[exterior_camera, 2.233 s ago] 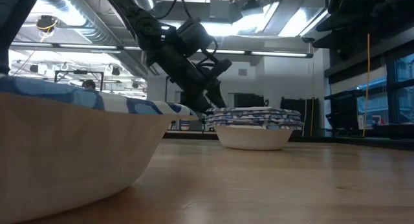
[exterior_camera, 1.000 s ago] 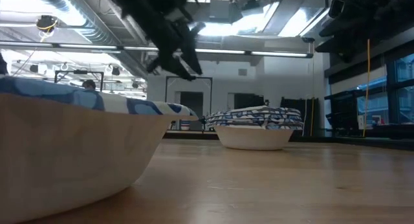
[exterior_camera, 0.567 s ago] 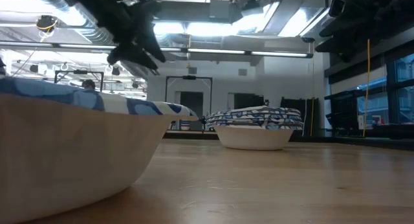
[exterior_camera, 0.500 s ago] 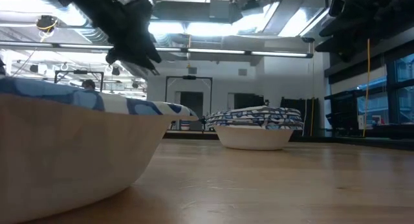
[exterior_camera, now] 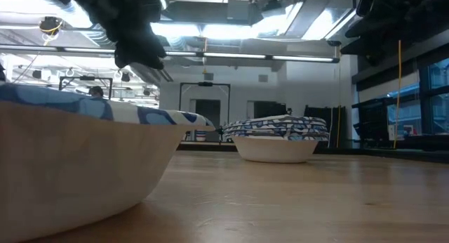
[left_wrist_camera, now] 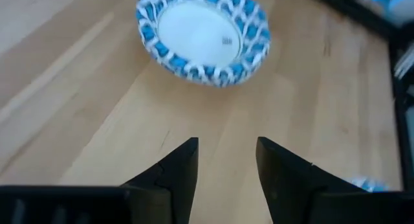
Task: Nest bowls inside each other
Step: Stack the blue patterned bowl on top of the other blue patterned bowl
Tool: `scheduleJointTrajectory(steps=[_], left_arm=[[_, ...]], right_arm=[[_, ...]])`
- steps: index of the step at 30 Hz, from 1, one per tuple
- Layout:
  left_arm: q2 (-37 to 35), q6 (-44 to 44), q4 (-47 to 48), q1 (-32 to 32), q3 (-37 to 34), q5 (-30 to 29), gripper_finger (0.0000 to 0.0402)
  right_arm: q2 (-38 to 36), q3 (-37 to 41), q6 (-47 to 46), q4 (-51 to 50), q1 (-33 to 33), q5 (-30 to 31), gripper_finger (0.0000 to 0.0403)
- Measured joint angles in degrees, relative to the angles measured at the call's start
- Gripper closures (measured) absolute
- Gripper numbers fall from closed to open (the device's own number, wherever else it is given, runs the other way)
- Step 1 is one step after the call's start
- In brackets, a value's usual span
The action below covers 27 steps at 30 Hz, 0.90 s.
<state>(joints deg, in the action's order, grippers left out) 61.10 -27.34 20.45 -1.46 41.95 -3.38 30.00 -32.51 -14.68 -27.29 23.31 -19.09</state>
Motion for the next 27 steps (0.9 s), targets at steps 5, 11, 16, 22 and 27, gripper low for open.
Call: scheduleJointTrajectory(steps=[5,11,16,22,27], left_arm=[[0.0,7.6,6.99,0.03,0.0,-1.83,0.0252],[0.42,13.77,12.54,-1.16,0.0,-5.65,0.0253],[2.35,18.21,11.84,-3.28,0.0,-5.66,0.0265],[6.55,25.61,12.65,-5.9,0.0,-4.12,0.0287],[8.44,29.41,16.01,-6.78,0.0,-2.61,0.0295]], right_arm=[[0.0,0.0,0.02,0.0,0.0,0.0,0.0205],[0.0,0.0,-0.01,0.02,0.0,0.0,0.0205],[0.04,0.0,-0.09,0.06,0.01,0.0,0.0205],[0.04,0.0,-0.94,0.06,0.0,0.0,0.0205],[0.04,0.0,-1.73,0.04,0.02,0.02,0.0205]])
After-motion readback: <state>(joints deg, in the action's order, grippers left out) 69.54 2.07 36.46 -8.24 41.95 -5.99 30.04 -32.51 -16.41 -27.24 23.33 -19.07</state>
